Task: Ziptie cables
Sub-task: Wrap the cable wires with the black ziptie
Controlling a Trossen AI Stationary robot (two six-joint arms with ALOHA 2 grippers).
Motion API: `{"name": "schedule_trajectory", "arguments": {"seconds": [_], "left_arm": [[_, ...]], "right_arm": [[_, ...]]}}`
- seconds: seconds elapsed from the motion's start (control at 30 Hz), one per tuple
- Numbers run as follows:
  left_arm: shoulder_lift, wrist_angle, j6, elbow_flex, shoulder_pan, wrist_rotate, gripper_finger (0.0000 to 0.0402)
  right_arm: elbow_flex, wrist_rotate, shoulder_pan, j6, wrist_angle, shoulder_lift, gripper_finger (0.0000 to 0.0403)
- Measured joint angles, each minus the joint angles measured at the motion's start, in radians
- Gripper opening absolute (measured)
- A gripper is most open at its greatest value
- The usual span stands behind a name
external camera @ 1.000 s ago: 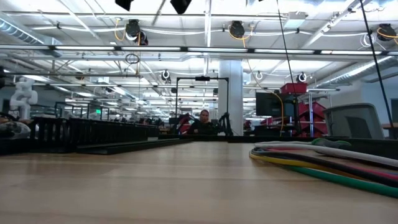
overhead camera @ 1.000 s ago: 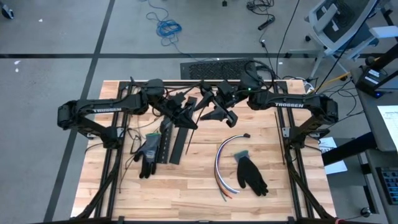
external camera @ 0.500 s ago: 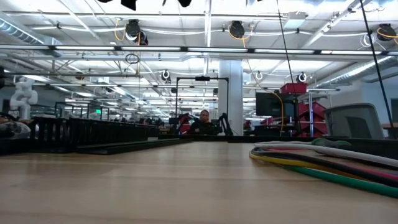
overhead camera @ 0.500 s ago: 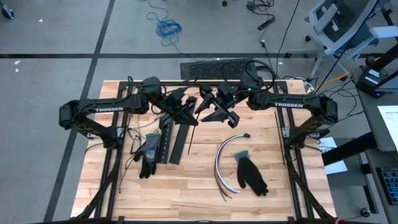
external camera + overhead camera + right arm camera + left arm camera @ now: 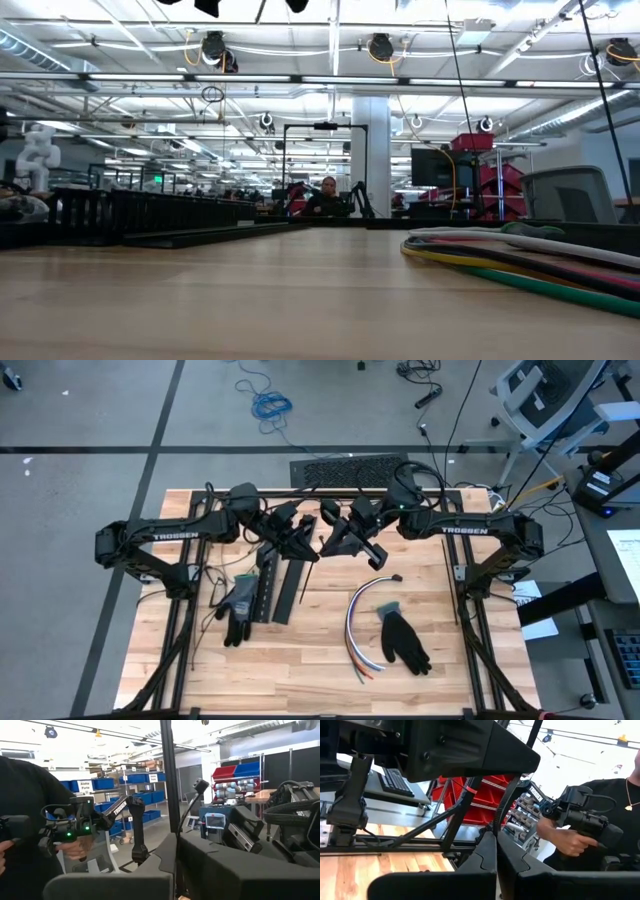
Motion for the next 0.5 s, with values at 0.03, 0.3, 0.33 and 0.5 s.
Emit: {"name": "schedule_trajectory", "arguments": {"seconds": [0.03,0.3,0.33,0.5], "left_arm": [[0.000,0.000,0.000,0.000,0.000,-0.001,0.0000],[0.000,0.000,-0.031,0.000,0.000,-0.053,0.0000],[0.000,0.000,-0.031,0.000,0.000,-0.054,0.0000],[0.000,-0.001,-0.030,0.000,0.000,-0.081,0.0018]], "right_arm": [[0.000,0.000,0.000,0.001,0.000,0.000,0.0003],[0.000,0.003,0.000,0.002,-0.001,0.000,0.0001],[0.000,0.003,0.000,0.002,-0.001,0.000,0.0001],[0.000,0.003,-0.007,0.003,-0.001,0.000,0.0000]]}}
